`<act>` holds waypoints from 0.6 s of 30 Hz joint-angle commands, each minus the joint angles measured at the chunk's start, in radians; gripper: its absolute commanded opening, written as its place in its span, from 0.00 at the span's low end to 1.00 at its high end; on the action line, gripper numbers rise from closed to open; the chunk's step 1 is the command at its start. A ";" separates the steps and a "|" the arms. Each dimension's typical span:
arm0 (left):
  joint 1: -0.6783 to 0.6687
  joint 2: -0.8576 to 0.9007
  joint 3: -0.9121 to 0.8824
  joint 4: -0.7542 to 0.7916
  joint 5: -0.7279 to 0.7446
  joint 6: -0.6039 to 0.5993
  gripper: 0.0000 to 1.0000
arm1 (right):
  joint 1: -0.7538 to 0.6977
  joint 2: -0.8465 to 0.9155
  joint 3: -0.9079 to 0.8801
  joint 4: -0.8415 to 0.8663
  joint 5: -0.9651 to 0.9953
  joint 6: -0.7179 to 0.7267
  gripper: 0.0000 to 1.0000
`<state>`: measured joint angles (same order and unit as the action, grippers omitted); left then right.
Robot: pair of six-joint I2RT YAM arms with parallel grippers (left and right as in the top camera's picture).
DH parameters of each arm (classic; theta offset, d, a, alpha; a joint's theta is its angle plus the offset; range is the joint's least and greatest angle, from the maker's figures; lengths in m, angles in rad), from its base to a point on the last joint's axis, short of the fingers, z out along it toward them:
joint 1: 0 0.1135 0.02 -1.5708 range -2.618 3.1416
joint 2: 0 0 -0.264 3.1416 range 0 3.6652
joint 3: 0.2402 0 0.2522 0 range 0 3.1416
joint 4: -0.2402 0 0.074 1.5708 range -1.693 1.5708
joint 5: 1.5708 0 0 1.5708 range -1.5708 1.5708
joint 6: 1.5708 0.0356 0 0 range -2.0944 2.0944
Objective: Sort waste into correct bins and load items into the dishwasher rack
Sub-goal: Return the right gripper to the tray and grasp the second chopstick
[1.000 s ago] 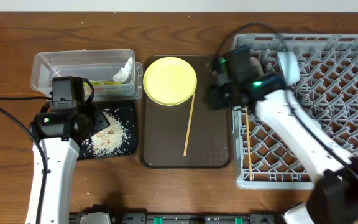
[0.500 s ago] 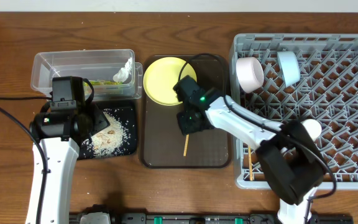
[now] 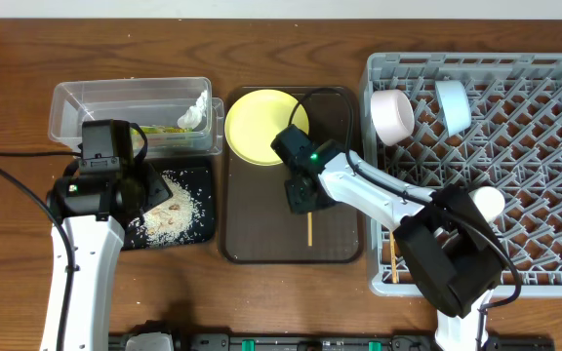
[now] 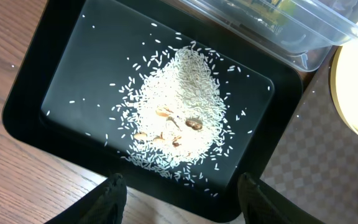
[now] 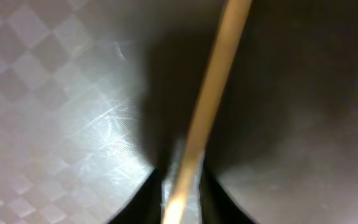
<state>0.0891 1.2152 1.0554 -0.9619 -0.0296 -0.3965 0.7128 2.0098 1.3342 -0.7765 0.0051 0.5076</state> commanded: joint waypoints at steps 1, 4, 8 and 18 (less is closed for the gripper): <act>0.004 -0.007 0.007 -0.003 -0.004 -0.009 0.61 | -0.001 0.019 0.005 -0.002 0.020 0.024 0.08; 0.004 -0.007 0.007 -0.002 -0.004 -0.009 0.61 | -0.007 0.008 0.005 -0.005 0.020 0.024 0.01; 0.004 -0.007 0.007 -0.002 -0.004 -0.009 0.61 | -0.039 -0.039 0.011 -0.029 0.021 0.021 0.01; 0.004 -0.007 0.007 -0.002 -0.004 -0.009 0.61 | -0.198 -0.311 0.018 -0.169 0.022 -0.145 0.01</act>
<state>0.0891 1.2152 1.0554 -0.9619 -0.0296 -0.3965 0.5560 1.7782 1.3346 -0.9230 0.0162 0.4370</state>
